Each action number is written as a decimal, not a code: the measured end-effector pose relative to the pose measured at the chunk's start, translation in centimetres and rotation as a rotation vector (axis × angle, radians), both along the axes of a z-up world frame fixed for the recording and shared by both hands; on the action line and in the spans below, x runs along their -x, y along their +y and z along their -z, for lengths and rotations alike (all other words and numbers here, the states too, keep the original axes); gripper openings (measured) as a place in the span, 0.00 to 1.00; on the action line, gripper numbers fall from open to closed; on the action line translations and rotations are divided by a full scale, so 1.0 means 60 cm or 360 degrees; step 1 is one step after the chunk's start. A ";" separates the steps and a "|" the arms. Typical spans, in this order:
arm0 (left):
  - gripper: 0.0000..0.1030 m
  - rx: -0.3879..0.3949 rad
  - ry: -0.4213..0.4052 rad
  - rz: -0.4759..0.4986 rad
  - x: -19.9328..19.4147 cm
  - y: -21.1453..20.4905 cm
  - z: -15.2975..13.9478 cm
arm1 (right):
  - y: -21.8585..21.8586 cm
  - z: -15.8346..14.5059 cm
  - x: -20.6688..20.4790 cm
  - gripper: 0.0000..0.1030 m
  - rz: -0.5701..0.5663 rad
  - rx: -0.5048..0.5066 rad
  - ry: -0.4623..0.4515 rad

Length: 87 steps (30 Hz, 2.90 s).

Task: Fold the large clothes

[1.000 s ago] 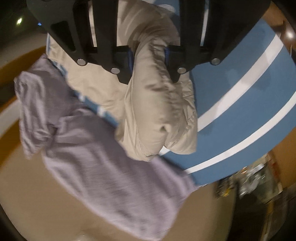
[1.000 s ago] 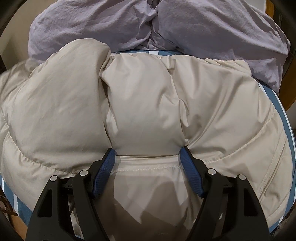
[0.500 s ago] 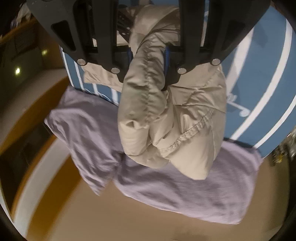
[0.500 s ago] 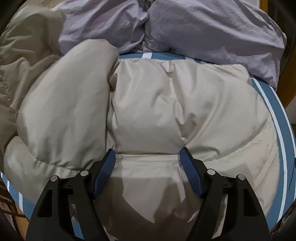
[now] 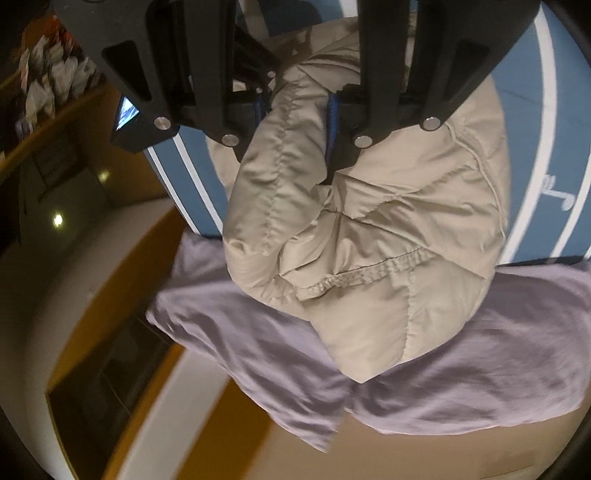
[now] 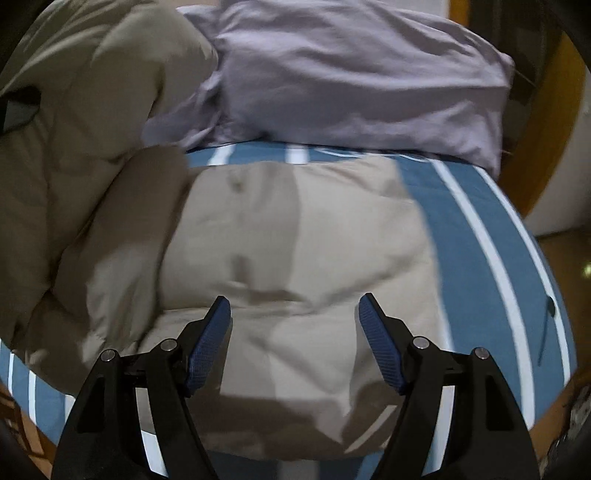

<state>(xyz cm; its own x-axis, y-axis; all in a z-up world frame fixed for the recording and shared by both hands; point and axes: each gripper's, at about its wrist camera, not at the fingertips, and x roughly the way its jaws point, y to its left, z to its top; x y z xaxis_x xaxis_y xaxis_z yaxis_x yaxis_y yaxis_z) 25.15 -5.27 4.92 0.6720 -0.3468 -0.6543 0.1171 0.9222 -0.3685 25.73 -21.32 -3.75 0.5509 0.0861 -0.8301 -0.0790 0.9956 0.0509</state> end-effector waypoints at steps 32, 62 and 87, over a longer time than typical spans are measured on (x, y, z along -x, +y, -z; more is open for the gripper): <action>0.66 -0.0235 0.0101 0.0410 0.006 -0.181 0.029 | -0.242 -0.017 0.057 0.71 0.0556 -0.0087 -0.0010; 0.71 -0.0227 0.0318 -0.0193 -0.072 0.052 0.086 | -0.067 -0.142 -0.021 0.60 0.0042 -0.0267 -0.0123; 0.71 -0.0323 0.0286 0.0013 -0.075 -0.055 0.122 | -0.081 -0.061 -0.012 0.32 0.0150 -0.0245 0.0011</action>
